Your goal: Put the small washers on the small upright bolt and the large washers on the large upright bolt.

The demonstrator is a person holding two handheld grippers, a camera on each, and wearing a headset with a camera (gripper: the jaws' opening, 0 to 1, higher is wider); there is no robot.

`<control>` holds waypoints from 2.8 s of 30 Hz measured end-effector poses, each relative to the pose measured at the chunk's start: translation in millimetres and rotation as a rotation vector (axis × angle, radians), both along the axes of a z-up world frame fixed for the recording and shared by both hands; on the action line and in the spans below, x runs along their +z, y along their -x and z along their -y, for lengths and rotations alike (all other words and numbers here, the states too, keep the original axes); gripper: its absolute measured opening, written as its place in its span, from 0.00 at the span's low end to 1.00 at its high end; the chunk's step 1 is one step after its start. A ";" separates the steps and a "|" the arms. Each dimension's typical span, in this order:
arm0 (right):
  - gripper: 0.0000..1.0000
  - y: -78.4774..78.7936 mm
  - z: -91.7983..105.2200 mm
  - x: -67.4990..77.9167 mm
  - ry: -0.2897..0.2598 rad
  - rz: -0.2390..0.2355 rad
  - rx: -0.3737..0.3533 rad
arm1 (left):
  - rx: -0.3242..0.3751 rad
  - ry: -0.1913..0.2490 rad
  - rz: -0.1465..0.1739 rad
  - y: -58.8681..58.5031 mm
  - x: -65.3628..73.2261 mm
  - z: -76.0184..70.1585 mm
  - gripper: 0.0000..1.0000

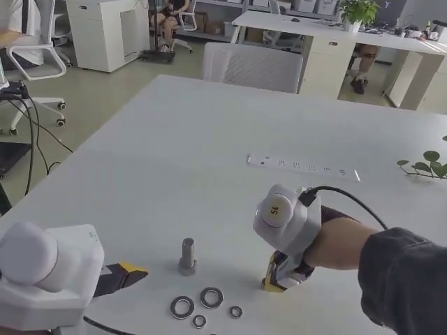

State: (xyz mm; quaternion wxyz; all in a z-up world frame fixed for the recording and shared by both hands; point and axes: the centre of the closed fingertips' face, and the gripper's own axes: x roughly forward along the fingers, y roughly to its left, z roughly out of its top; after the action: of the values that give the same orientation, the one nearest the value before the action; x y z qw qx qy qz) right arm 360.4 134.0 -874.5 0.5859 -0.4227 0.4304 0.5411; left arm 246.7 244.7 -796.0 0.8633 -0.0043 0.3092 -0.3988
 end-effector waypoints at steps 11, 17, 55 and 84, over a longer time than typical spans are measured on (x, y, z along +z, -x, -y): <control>0.14 -2.0 1.0 -0.8 -0.002 0.000 -0.007 | 0.004 0.004 0.003 -1.7 0.8 0.0 0.96; 0.17 -1.6 -1.2 0.0 -0.010 -0.003 -0.015 | 0.003 0.005 0.003 -1.7 0.9 0.0 0.96; 0.34 0.9 14.7 20.3 -0.067 0.029 -0.077 | -0.014 0.002 0.010 0.9 1.3 2.8 0.96; 0.34 48.0 39.9 24.2 -0.085 0.020 -0.103 | -0.020 0.004 0.022 1.5 6.0 7.2 0.96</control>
State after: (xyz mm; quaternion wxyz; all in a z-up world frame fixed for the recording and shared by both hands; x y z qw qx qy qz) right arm 312.4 94.1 -850.3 0.6347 -0.3800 0.4222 0.5240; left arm 245.2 237.5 -790.0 0.8625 0.0012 0.2990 -0.4082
